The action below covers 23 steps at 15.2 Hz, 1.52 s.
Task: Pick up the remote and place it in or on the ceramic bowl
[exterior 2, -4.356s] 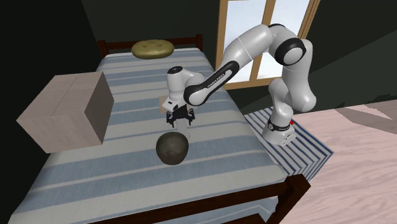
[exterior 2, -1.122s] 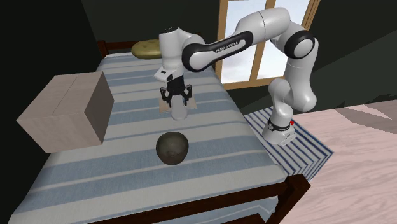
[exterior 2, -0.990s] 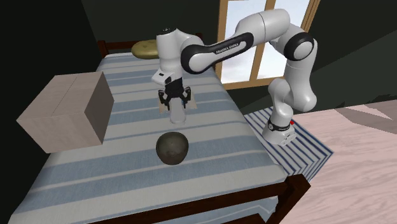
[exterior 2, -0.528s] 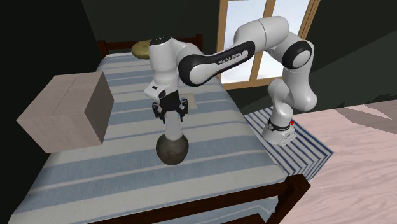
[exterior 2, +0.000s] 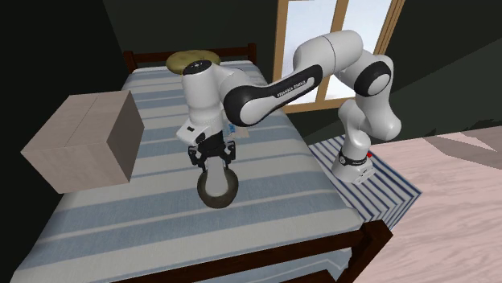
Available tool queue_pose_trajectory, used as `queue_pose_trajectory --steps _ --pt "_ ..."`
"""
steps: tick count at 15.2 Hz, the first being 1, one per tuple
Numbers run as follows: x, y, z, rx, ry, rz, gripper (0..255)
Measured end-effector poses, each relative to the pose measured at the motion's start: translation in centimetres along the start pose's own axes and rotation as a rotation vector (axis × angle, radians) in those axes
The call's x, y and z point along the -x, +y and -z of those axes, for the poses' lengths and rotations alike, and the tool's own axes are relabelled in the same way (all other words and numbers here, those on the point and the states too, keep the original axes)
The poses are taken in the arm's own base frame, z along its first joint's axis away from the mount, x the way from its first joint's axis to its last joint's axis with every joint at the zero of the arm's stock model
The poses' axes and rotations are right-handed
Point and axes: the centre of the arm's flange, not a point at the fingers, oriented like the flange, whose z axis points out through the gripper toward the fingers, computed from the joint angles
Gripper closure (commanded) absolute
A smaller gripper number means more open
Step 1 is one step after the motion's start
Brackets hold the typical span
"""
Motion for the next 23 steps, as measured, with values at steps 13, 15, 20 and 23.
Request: queue_pose_trajectory --steps 13,15,20,23 --pt "0.1 0.2 -5.4 0.001 0.000 0.000 255" --pt "0.1 0.2 -5.5 0.001 0.000 0.000 255" --pt "0.1 0.2 -5.5 0.001 0.000 0.000 0" --pt "0.1 0.2 -5.5 0.001 0.000 0.000 0"
